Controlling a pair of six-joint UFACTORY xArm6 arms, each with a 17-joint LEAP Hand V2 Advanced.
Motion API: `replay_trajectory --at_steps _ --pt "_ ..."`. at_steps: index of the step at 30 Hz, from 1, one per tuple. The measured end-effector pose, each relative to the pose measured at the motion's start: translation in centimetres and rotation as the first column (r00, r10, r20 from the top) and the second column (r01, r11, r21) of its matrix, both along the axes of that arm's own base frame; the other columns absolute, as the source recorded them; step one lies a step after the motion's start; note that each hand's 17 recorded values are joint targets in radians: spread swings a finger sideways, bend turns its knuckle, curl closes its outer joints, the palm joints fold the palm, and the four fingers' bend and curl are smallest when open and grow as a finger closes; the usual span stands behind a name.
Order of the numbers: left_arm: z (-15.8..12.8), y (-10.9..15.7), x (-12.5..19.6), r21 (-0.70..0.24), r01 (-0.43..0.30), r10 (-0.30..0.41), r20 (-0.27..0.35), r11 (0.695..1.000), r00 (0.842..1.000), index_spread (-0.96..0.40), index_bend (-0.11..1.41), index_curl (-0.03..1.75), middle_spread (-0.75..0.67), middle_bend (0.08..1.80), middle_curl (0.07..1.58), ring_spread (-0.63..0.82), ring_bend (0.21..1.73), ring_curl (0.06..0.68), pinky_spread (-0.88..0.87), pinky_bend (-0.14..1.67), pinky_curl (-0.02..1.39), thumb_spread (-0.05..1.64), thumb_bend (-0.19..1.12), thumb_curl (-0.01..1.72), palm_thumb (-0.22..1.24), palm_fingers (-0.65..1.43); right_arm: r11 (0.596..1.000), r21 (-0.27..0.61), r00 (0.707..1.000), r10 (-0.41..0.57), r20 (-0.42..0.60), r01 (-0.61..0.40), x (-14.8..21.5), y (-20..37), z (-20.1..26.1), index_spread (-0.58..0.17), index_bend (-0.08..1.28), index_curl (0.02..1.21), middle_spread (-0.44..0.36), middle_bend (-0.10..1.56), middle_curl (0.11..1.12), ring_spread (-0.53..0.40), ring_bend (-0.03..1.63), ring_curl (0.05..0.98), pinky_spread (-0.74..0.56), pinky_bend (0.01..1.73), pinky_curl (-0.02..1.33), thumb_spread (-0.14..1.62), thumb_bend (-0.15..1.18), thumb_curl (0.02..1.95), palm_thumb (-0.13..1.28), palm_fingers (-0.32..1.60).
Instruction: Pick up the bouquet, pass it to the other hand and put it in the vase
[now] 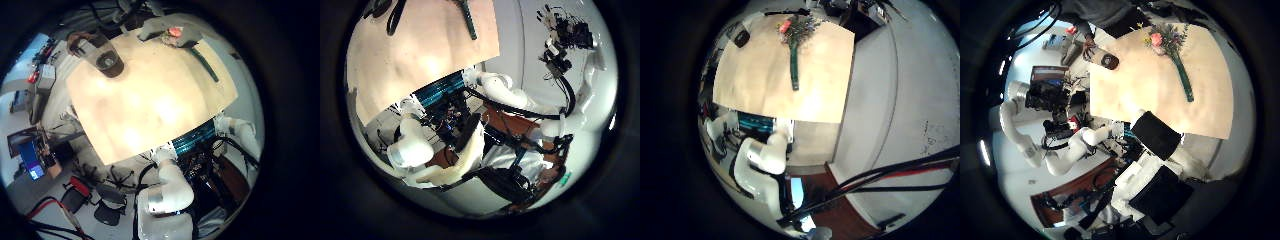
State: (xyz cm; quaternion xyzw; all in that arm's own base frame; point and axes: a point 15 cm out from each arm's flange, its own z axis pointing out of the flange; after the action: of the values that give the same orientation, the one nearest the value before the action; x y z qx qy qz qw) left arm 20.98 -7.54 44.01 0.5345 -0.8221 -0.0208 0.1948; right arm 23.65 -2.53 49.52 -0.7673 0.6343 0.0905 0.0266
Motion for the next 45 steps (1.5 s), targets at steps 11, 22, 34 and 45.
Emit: replay_trajectory --at_steps 11,22,34,45 --pt "1.2 -0.1 -0.6 -0.038 -0.029 0.030 0.035 0.999 0.999 -0.04 0.19 0.39 0.29 0.18 0.30 0.51 0.48 0.186 0.60 0.35 0.14 1.16 -0.02 0.29 0.27 0.19 1.000 -0.025 1.000 0.018 -0.004 -0.018 -0.1 -0.8 -0.1 -0.373 0.18 0.33 -0.033 0.35 0.37 0.018 0.70 0.145 0.37 0.55 0.11 1.27 -0.01 0.31 0.55 0.40" --pt "1.3 -1.6 -0.2 -0.039 0.036 -0.034 0.049 0.999 0.998 -0.03 0.19 0.39 0.29 0.18 0.31 0.50 0.48 0.184 0.59 0.34 0.14 1.17 -0.02 0.30 0.28 0.20 0.995 -0.029 0.995 -0.095 -0.019 0.094 0.0 -0.5 -0.2 -0.332 0.15 0.31 -0.027 0.35 0.37 0.014 0.76 0.157 0.35 0.61 0.11 1.26 -0.03 0.30 0.50 0.45" --pt "1.4 -2.0 1.7 -0.014 0.173 -0.171 0.102 0.985 0.980 -0.03 0.19 0.40 0.29 0.18 0.31 0.51 0.48 0.182 0.59 0.34 0.14 1.17 -0.02 0.29 0.28 0.20 0.933 -0.043 0.930 -0.361 -0.071 0.358 4.9 -3.8 -3.6 -0.246 0.17 0.30 -0.008 0.38 0.38 -0.043 0.90 0.189 0.26 0.71 0.10 1.19 -0.03 0.30 0.36 0.49" --pt "-1.2 -0.2 1.9 -0.019 0.207 -0.206 0.049 0.978 0.977 -0.02 0.19 0.40 0.29 0.18 0.31 0.51 0.47 0.182 0.59 0.34 0.14 1.17 -0.02 0.30 0.27 0.20 0.875 -0.074 0.859 -0.484 -0.168 0.479 7.4 -5.0 -18.7 -0.213 0.18 0.33 -0.012 0.45 0.41 -0.092 0.95 0.200 0.23 0.72 0.05 1.16 -0.02 0.32 0.38 0.54"
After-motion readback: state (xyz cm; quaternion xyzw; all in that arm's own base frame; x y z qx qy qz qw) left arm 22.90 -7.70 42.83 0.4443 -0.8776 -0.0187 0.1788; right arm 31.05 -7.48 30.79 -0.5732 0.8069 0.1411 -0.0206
